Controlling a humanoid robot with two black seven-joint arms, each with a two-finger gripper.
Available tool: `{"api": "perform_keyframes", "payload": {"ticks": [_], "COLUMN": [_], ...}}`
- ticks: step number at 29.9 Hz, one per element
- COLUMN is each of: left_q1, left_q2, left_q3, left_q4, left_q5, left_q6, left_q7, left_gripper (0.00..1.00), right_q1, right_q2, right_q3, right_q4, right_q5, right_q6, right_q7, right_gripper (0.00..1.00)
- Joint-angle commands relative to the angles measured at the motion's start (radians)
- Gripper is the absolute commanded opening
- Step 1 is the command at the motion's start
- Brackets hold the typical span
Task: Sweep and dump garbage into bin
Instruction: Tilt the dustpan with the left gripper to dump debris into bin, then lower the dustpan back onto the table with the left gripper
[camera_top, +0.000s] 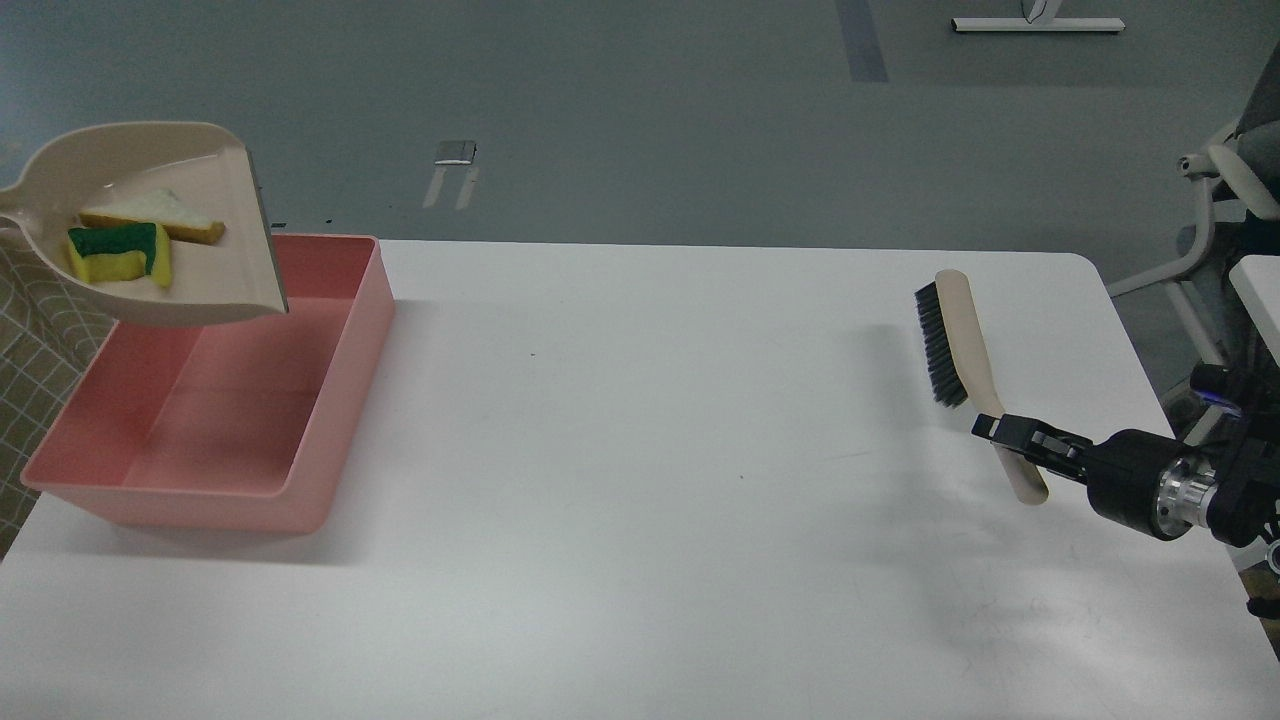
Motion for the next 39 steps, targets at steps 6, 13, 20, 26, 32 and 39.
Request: {"api": "perform_keyframes", "payload": {"ticks": [6, 13, 20, 26, 32, 39], "left_q1": [0.014, 0.014, -0.003, -0.202, -0.457, -0.633], "left_q2": [0.044, 0.069, 0.123, 0.184, 0.086, -0.263], "left_q3": [-0.004, -0.005, -0.017, -0.010, 0.002, 0.094], "left_q4": [-0.002, -0.002, -0.003, -0.020, -0.116, -0.163], "left_q5": [0.286, 0.478, 0.550, 0.417, 0.354, 0.338], "left_q6": [0.064, 0.132, 0.248, 0.224, -0.031, -0.187], "left_q7": [-0.091, -0.115, -0.119, -0.089, 0.062, 0.282], "left_gripper": [0.00, 0.00, 0.00, 0.00, 0.00, 0.00], "right_q1": [0.001, 0.001, 0.004, 0.003, 0.004, 0.001], "right_q2": [0.003, 0.000, 0.005, 0.003, 0.006, 0.011], "right_q3": [0.000, 0.000, 0.000, 0.000, -0.002, -0.002], "right_q4": [0.000, 0.001, 0.001, 0.001, 0.001, 0.003], "right_q5": [-0.001, 0.000, -0.001, -0.003, -0.006, -0.008], "right_q6": [0.000, 0.000, 0.000, 0.000, 0.000, 0.000], "right_q7": [-0.001, -0.001, -0.001, -0.001, -0.001, -0.001], "right_gripper": [0.03, 0.03, 0.04, 0.03, 0.04, 0.03]}}
